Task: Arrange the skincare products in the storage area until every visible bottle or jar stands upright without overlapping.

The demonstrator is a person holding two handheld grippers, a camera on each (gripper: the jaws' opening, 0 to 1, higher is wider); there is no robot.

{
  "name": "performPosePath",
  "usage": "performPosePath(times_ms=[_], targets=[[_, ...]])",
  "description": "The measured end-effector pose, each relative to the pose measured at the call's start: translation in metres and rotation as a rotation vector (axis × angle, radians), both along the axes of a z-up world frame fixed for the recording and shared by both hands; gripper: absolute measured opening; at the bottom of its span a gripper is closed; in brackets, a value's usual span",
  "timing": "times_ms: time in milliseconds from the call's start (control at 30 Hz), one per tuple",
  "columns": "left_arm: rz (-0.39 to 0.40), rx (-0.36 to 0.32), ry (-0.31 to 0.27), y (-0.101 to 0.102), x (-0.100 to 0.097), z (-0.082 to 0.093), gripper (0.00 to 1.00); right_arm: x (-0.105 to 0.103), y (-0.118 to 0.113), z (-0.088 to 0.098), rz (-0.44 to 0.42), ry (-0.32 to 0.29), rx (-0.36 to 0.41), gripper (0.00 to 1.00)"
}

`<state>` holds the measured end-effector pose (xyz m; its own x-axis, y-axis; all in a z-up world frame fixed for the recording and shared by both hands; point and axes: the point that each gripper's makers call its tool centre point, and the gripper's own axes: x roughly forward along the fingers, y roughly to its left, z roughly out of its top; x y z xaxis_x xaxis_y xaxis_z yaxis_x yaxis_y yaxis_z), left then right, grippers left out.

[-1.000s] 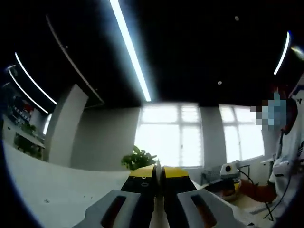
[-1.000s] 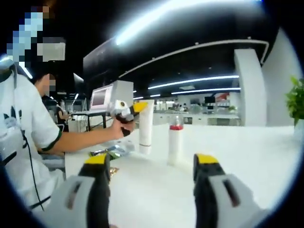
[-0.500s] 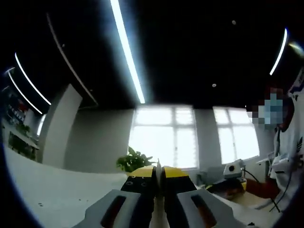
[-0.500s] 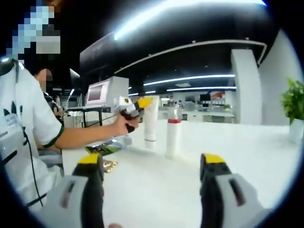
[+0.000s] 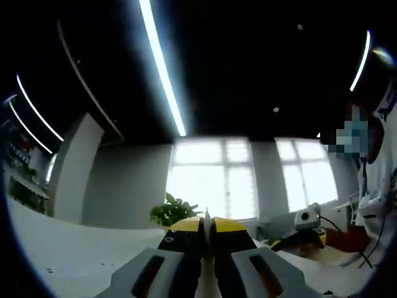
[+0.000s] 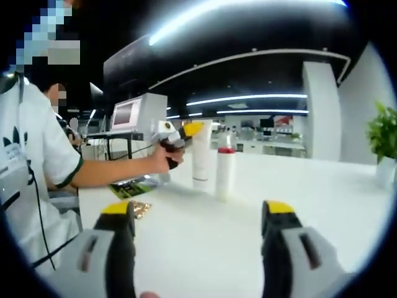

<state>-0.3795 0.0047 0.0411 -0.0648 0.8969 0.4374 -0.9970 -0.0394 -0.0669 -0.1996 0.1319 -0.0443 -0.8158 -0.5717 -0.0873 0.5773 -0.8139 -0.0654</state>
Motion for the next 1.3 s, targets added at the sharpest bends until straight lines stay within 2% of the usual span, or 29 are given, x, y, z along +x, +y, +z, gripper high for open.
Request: performPosePath(times_ms=[300,433,767,933,1167,1300], targets=[[-0.021,-0.016,0.032,0.007,0.001,-0.007,0.02,0.0,-0.001,-0.003,0.002,-0.006,-0.008,0.84],[-0.034,0.005,0.046,0.006,0.004,-0.005,0.03,0.0,0.0,-0.006,-0.003,-0.011,0.0,0.82],[-0.058,0.029,0.021,0.008,0.004,-0.007,0.03,-0.002,0.004,-0.008,-0.019,-0.014,0.008,0.81],[-0.053,0.036,0.021,0.009,0.004,-0.006,0.04,-0.001,0.004,-0.01,-0.019,-0.018,0.018,0.81],[-0.044,0.03,0.053,0.011,0.007,-0.006,0.04,-0.001,0.004,-0.009,-0.016,-0.016,0.015,0.81],[-0.043,0.038,0.047,0.011,0.006,-0.005,0.05,0.0,0.002,-0.012,-0.01,-0.023,0.01,0.82]])
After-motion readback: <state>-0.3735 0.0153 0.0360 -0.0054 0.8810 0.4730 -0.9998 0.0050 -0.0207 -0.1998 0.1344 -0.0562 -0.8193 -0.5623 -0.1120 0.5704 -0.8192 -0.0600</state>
